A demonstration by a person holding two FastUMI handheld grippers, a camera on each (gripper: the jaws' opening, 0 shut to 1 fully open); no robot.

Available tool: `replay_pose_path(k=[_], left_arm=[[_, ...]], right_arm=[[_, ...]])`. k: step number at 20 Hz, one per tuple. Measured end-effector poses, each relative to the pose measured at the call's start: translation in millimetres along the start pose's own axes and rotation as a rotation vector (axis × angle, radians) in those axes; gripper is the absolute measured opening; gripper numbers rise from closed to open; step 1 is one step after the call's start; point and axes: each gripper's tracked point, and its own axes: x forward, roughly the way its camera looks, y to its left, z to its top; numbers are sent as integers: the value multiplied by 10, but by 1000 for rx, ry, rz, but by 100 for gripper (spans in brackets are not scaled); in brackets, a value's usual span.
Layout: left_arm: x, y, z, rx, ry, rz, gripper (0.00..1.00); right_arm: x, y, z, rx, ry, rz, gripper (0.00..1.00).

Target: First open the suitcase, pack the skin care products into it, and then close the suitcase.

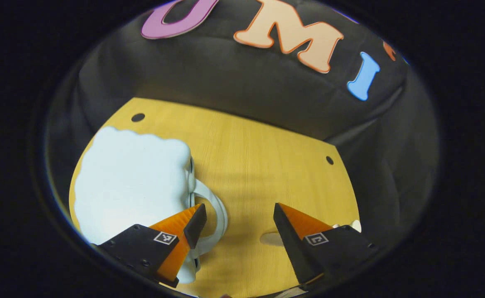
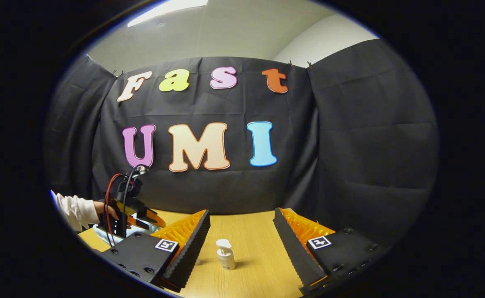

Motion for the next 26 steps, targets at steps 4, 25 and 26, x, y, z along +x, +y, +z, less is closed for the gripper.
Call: replay_pose_path(k=[4,25,26], left_arm=[[281,139,-132,5,133,72,99],[834,375,-564,-40,386,157,20],[829,378,-564,-45,389,150,16]], right_arm=[[-5,39,-149,-12,40,6,98],[-53,-10,-254,-46,87,-20,98],[-51,-14,-253,-46,88,-22,98]])
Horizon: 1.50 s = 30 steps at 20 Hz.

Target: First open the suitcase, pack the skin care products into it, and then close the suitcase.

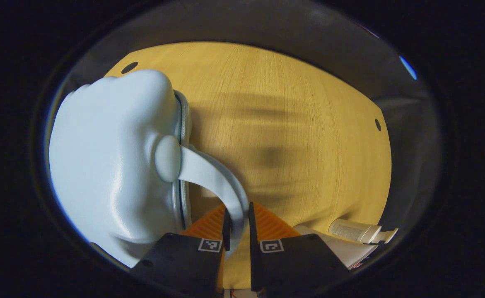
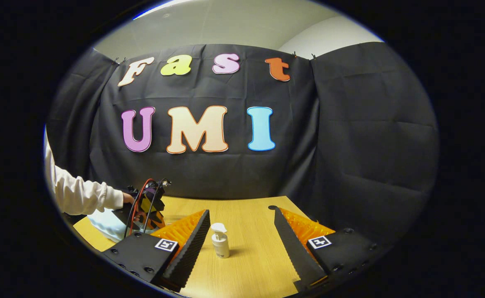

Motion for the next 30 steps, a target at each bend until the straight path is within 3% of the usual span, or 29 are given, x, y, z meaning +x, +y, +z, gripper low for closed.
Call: replay_pose_path(k=[2,4,5,7,10,13,18,23,24,30], left_arm=[[-7,5,7,-4,2,-11,13],[-3,7,-2,-6,11,-32,2],[-22,-6,-2,-13,12,-43,7],[-68,-22,7,-5,13,-59,1],[-206,-58,22,7,5,-97,1],[-610,-96,98,-29,-11,-204,1],[-1555,39,298,-13,-146,-293,1],[-2465,595,440,-49,-292,-308,5],[-2617,748,465,-56,-321,-300,1],[-3172,1718,424,-66,-416,-221,1]], right_arm=[[-6,-5,-12,0,-1,-1,98],[-6,-12,-26,-3,2,-1,98],[-8,-13,-23,-6,3,-2,98],[-2,-15,-12,-11,3,-2,98],[-1,-16,-19,-15,1,3,98],[3,4,-16,-6,0,20,98],[11,55,13,-14,-9,70,98],[71,395,138,-16,-33,133,98],[81,450,151,-17,-36,145,98],[7,786,244,-17,-60,205,98]])
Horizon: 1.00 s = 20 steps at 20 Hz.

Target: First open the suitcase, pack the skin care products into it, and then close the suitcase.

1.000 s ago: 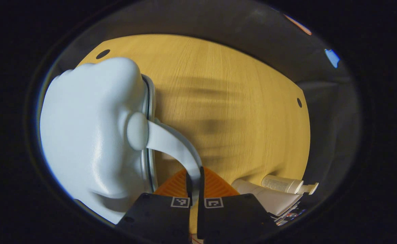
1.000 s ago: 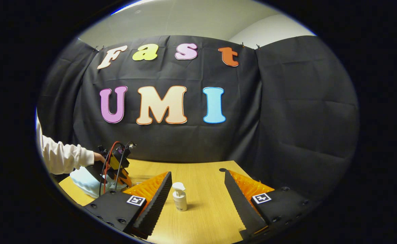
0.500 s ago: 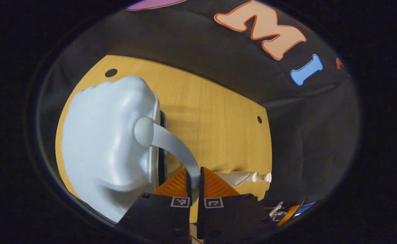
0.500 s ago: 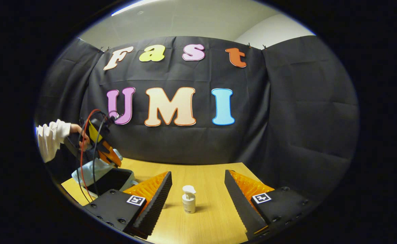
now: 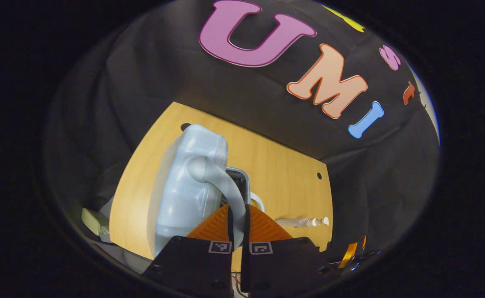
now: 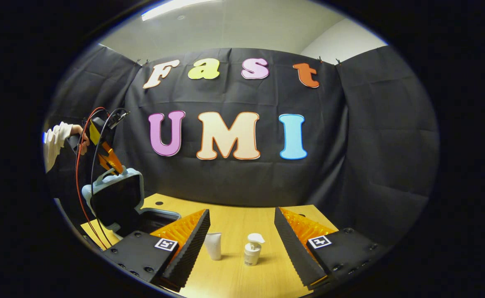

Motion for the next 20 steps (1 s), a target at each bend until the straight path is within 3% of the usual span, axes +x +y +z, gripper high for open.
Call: replay_pose_path(k=[6,10,14,16,20], left_arm=[[-305,917,17,39,-15,97,1],[-320,1617,15,113,-42,234,1],[-238,2244,-39,112,-54,305,1],[-148,2542,-97,121,-76,324,1],[220,2934,-455,49,-53,287,1]], right_arm=[[28,190,18,5,-10,-3,98],[31,272,-1,-9,-4,-13,98],[33,285,-19,-13,8,-34,99],[38,297,-22,5,13,-37,99],[64,284,5,38,20,-48,99]])
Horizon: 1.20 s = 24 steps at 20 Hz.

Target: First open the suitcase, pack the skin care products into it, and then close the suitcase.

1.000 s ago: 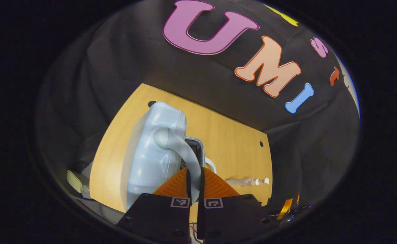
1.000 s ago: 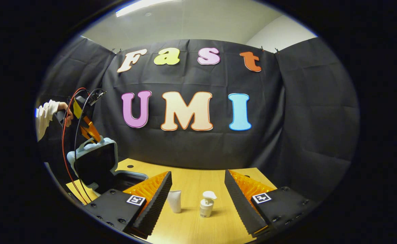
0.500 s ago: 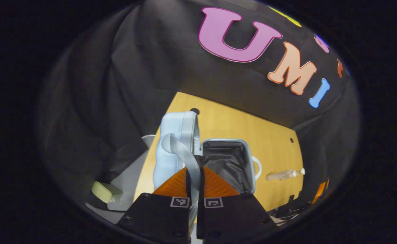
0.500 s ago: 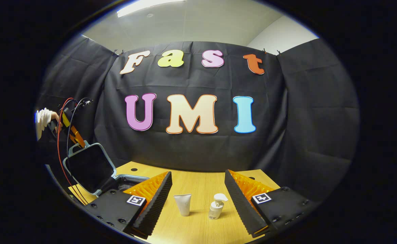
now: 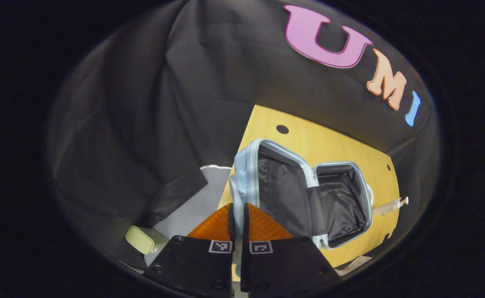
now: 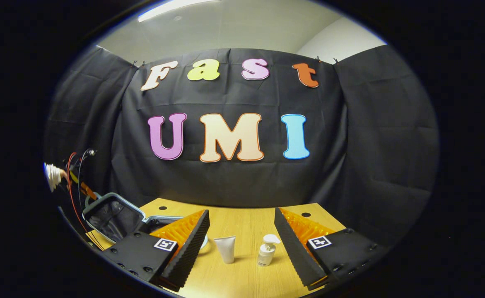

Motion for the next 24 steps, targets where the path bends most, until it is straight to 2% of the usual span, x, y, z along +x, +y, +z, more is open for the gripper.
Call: replay_pose_path(k=[6,9,10,11,12,14,17,20,24], left_arm=[[528,265,-761,-117,98,-60,1],[639,311,-840,-169,88,-82,1],[615,352,-815,-170,80,-66,2],[589,444,-788,-139,53,-34,9],[547,526,-711,-97,13,5,3],[355,552,-491,-9,-63,61,40],[-57,227,-83,65,-205,56,96],[-546,-407,254,129,-348,-8,96],[-1096,-1756,424,230,-525,-169,96]], right_arm=[[27,-138,38,15,17,-50,99],[17,-143,12,17,28,-60,99],[21,-147,-7,13,32,-64,99],[20,-150,-27,9,36,-66,99],[25,-149,-41,5,38,-65,99],[53,-150,-84,-5,46,-64,99],[102,-165,-155,-24,55,-61,99],[169,-219,-213,-34,62,-56,99],[270,-343,-352,-39,75,-54,99]])
